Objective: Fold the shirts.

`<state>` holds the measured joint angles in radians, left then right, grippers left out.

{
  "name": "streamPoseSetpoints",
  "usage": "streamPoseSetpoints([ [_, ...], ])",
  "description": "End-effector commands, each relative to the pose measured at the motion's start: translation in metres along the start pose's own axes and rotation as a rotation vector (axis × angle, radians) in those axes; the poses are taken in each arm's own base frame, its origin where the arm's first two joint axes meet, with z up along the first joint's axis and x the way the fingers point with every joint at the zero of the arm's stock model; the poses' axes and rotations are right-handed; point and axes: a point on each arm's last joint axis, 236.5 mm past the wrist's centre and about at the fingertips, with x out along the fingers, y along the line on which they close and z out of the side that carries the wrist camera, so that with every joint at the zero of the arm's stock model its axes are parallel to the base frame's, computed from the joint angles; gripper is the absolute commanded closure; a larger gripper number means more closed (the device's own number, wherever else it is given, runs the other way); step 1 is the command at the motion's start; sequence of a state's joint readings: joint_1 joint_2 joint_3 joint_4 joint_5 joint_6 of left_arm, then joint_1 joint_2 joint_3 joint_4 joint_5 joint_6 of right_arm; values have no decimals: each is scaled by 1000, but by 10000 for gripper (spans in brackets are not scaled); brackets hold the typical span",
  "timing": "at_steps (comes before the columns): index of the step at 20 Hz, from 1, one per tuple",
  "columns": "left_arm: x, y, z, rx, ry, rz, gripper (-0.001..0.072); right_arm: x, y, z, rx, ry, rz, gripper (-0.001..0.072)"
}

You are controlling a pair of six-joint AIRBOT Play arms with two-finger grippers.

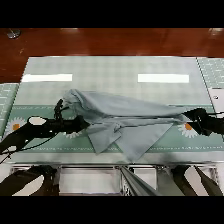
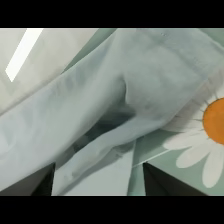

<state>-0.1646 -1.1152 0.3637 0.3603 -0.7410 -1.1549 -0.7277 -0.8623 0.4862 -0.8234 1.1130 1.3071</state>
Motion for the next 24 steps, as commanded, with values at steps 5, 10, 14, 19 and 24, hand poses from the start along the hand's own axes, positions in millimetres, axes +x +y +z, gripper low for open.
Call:
streamPoseSetpoints([
  [5,-59,-33,84,65,-142,-133,681,-24,-72,8,-17,-3,-344,84],
  [10,-71,-22,85,80,-130,-128,681,-27,-88,0,23,30,-412,84],
  [14,-71,-22,84,85,-128,-126,680,2,-53,-14,60,137,-209,84],
  [19,-71,-22,84,85,-128,-126,680,21,-44,-4,129,132,-126,84],
  [24,-71,-22,84,84,-128,-126,680,33,-48,3,160,120,-111,84],
])
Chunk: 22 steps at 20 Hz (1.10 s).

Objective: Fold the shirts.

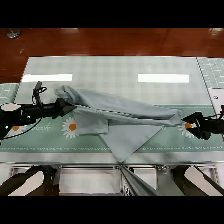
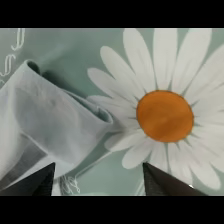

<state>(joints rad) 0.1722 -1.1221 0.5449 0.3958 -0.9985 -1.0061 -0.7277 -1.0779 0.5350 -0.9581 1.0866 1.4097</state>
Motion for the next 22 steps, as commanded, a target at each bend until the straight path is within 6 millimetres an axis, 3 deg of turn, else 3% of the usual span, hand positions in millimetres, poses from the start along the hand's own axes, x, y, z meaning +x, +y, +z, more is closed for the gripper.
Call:
streamPoseSetpoints([
  [1,0,0,0,0,0,0,680,10,7,8,19,-9,42,84],
  [5,2,-2,-2,6,7,-1,680,36,26,2,-25,20,49,84],
  [9,2,-2,-2,6,7,-1,680,44,45,8,-61,14,59,123],
  [10,2,-2,-2,6,8,-1,680,43,46,10,-64,9,61,314],
  [11,2,-2,-2,6,8,-1,680,43,46,10,-78,8,61,637],
  [12,2,-2,-3,7,9,-1,680,43,47,9,-97,13,64,695],
  [14,2,-3,-2,7,8,-3,680,38,53,1,-126,51,82,696],
  [15,0,-6,2,14,-1,-7,680,28,66,3,-164,54,109,696],
  [17,-11,-34,32,65,-57,-53,681,-12,111,23,-264,-21,177,697],
  [19,-37,-91,77,178,-149,-136,680,-79,180,50,-401,-195,252,697],
  [21,-82,-173,116,388,-245,-211,681,-166,258,60,-518,-415,352,696],
  [22,-109,-214,129,494,-300,-232,681,-212,294,54,-586,-514,408,696],
])
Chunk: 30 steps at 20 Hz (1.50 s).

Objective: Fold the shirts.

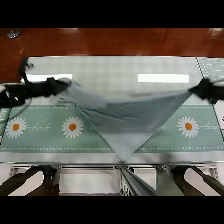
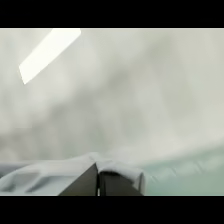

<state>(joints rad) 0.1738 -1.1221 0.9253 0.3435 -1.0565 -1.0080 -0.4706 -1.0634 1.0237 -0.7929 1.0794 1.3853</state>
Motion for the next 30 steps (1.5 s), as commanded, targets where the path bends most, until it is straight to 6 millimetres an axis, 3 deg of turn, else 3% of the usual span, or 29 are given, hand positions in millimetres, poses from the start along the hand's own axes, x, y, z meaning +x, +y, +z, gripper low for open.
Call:
streamPoseSetpoints([
  [1,-48,-114,87,289,-149,-80,681,-107,140,74,-236,-307,145,697],
  [3,-91,-167,124,432,-242,7,681,-169,198,80,-367,-418,181,696],
  [5,-139,-207,138,564,-317,136,681,-223,233,68,-485,-488,185,696],
  [6,-164,-223,138,630,-352,206,681,-247,242,57,-540,-514,156,696],
  [8,-218,-251,132,736,-441,352,681,-283,247,27,-617,-537,95,696],
  [11,-291,-288,100,813,-606,484,681,-324,235,-14,-648,-586,-10,696],
  [14,-348,-315,62,871,-744,572,682,-361,229,-44,-673,-672,-78,696],
  [17,-390,-323,25,869,-837,633,681,-375,213,-66,-664,-676,-148,696],
  [20,-396,-317,0,881,-817,606,682,-372,200,-82,-658,-624,-183,696],
  [23,-380,-281,3,844,-725,640,681,-363,191,-83,-630,-575,-197,696],
  [26,-322,-218,15,717,-533,672,681,-328,168,-78,-580,-464,-215,696],
  [30,-212,-115,19,536,-208,668,681,-241,131,-66,-497,-283,-167,696],
])
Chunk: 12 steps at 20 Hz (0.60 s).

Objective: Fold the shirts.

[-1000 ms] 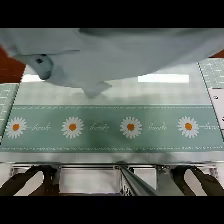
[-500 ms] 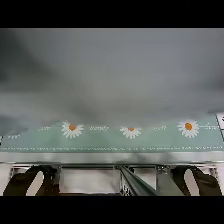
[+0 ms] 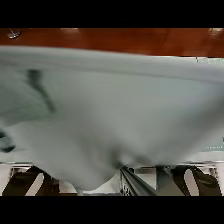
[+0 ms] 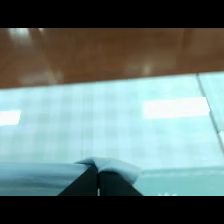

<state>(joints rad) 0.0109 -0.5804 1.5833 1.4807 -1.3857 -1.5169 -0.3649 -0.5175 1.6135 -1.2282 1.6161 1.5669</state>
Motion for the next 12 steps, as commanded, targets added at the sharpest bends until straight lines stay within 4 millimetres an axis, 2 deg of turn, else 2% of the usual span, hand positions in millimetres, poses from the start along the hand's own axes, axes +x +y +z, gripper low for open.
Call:
streamPoseSetpoints([
  [1,102,-11,-67,-74,243,-73,681,78,-8,-33,67,131,85,696],
  [5,216,-2,-107,-123,369,-66,681,194,-32,-67,175,273,154,696],
  [7,269,-2,-133,-158,427,-74,681,248,-41,-74,250,325,189,696],
  [10,335,2,-157,-251,424,-57,680,332,-50,-82,363,325,195,696],
  [12,368,2,-171,-350,415,-46,680,381,-42,-99,383,377,209,696],
])
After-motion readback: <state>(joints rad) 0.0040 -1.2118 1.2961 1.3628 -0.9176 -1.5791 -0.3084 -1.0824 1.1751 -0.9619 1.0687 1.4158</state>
